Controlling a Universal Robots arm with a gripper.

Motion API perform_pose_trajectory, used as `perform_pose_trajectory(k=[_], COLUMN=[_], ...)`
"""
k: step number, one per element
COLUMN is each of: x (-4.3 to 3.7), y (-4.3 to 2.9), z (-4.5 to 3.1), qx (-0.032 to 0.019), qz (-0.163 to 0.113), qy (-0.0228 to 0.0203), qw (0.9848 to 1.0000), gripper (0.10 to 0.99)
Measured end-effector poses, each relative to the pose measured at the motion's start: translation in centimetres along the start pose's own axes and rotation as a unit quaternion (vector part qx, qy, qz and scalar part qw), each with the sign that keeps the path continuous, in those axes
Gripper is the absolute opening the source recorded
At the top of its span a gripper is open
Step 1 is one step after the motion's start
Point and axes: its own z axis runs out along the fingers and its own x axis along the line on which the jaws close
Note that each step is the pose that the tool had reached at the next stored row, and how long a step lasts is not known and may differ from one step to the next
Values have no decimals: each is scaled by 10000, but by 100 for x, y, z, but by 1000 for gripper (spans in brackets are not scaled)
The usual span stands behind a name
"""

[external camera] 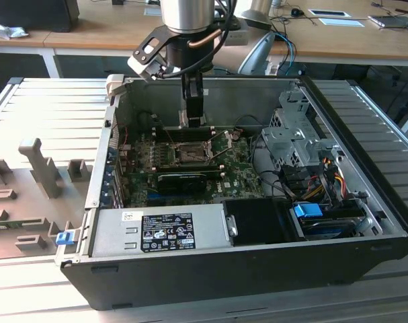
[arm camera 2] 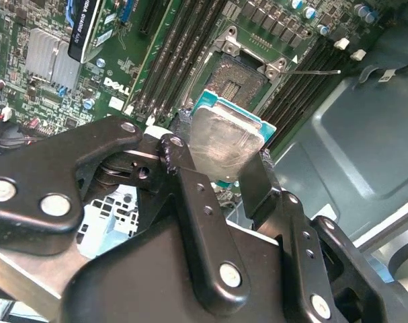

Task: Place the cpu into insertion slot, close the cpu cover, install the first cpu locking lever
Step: 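Place the cpu into insertion slot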

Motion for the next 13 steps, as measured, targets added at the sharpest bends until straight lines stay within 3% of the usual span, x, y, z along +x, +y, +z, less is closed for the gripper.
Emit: perform_pose_trajectory(k=[13], x=[-1], y=[-1], z=[19], qx=[-15], qz=[296], qy=[-25], qw=[9996], gripper=[525])
